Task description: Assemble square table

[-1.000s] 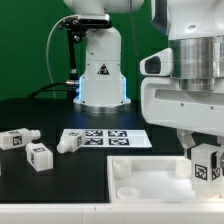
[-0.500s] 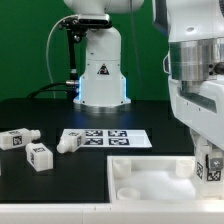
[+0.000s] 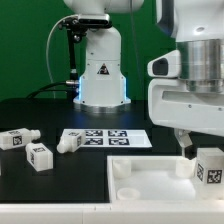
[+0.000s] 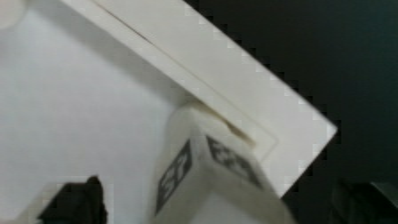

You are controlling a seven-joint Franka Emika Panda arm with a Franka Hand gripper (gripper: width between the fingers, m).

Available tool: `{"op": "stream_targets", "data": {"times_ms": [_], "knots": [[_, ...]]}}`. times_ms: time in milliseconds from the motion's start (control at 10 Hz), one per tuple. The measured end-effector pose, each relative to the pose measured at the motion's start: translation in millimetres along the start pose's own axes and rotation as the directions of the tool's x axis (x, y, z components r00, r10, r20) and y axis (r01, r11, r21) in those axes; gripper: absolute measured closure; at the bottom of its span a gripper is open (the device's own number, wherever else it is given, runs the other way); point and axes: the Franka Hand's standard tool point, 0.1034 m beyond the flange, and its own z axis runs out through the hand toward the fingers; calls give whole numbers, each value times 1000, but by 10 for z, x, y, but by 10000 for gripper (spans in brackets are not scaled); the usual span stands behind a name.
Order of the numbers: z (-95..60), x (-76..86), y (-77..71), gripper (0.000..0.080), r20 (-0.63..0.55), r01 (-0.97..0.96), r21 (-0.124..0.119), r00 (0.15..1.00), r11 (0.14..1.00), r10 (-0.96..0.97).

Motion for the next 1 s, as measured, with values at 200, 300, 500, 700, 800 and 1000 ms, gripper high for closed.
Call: {"op": "stream_targets", "data": {"times_ms": [200, 300, 500, 700, 800, 1000], "knots": [[9, 8, 9, 151, 0, 149, -1, 989, 989, -149], [6, 25, 17, 151, -4, 251, -7, 968, 968, -251], [1, 110, 14, 150, -10, 609, -34, 793, 793, -609], [30, 107, 0, 150, -5, 725, -45, 688, 688, -726], [29, 113, 4, 150, -7, 698, -46, 715, 714, -699], [31, 119, 9, 416, -7, 693, -46, 720, 719, -694]]}}
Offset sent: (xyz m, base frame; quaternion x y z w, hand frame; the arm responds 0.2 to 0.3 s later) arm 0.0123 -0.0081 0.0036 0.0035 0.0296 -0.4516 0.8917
